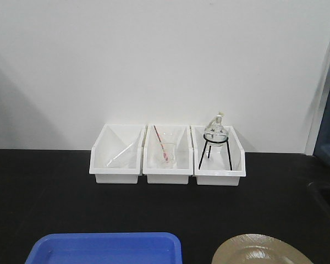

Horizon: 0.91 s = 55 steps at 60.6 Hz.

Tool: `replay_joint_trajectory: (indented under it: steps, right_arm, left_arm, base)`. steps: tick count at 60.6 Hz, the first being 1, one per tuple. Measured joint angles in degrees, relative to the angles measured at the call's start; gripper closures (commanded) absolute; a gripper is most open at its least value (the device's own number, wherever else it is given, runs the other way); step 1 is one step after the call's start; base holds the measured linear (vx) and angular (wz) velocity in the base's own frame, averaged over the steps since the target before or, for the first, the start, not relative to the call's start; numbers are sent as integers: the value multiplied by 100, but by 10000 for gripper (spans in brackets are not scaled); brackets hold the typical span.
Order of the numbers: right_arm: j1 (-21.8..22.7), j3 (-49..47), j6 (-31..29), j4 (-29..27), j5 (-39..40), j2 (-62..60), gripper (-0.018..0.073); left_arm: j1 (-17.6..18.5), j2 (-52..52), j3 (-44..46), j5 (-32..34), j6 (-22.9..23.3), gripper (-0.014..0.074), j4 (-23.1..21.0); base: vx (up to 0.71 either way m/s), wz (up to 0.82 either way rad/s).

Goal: Place disk in tray to left cabinet
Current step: 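Grasp the beige plate's rim with the right gripper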

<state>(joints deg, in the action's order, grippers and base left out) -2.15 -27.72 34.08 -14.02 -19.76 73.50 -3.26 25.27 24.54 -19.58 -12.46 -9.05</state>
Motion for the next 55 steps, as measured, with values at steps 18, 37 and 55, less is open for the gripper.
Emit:
replay_joint_trajectory:
  steps: [18,37,55]
  right_arm:
    - [0,-4,0,-50,633,477,82]
    - [0,-29,0,-126,1128,930,116]
    - [0,-48,23,-201,1310,1101,438]
  left_arm:
    - [0,0,0,0,0,290,0]
    - [0,0,0,0,0,290,0]
    - [0,0,0,0,0,290,0]
  base:
    - [0,0]
    - [0,0]
    - [0,0]
